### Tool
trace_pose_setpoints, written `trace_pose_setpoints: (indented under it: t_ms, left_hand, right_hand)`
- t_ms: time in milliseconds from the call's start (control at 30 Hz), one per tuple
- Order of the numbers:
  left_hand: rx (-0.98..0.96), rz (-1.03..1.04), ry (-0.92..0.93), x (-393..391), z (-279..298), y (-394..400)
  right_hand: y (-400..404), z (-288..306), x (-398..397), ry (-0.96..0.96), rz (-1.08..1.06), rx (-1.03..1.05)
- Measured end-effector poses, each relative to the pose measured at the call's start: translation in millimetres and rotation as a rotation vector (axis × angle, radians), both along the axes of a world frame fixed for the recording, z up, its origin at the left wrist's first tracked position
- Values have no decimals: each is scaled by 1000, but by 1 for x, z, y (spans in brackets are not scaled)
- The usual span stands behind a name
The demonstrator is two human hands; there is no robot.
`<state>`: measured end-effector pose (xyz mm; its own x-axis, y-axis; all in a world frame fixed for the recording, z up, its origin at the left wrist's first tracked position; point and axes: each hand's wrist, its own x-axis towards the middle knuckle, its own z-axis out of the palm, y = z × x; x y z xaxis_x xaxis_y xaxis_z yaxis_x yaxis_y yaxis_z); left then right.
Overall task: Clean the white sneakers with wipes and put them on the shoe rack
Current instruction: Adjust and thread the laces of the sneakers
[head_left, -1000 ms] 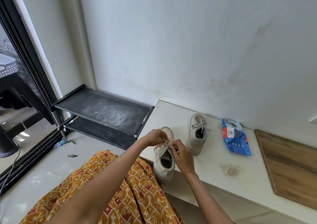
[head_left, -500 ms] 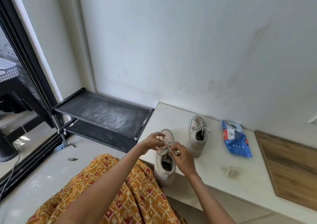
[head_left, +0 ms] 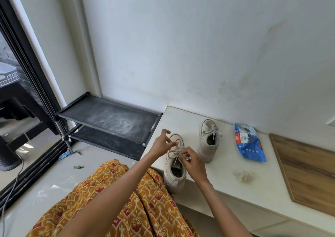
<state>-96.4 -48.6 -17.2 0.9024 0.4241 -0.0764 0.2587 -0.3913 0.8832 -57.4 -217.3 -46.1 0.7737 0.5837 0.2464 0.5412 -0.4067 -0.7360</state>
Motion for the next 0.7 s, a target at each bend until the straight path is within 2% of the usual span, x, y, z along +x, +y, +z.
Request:
trace_pose_setpoints:
  t_ms: [67, 133, 200, 267, 333, 567, 700]
  left_hand:
    - [-69, -17, 14, -6, -3, 2]
    - [-19, -137, 30, -12, -7, 2]
    - [37, -210, 25, -14, -9, 0]
    - [38, -201, 10, -13, -8, -1]
    - [29, -189, 10, -12, -6, -3]
    - [35, -130, 31, -9, -9, -8]
    - [18, -129, 63, -9, -7, -5]
  right_hand:
    - [-1, 2, 0, 16, 6, 6]
    - [-1, 3, 2, 58, -15, 21]
    - [-1, 6, 5, 128, -149, 116]
    - [-2, 11, 8, 232, -341, 269]
    - [-6, 15, 11, 356, -421, 328]
    - [-7, 18, 16, 458, -80, -9]
    - [-2, 22, 14, 507, -96, -9]
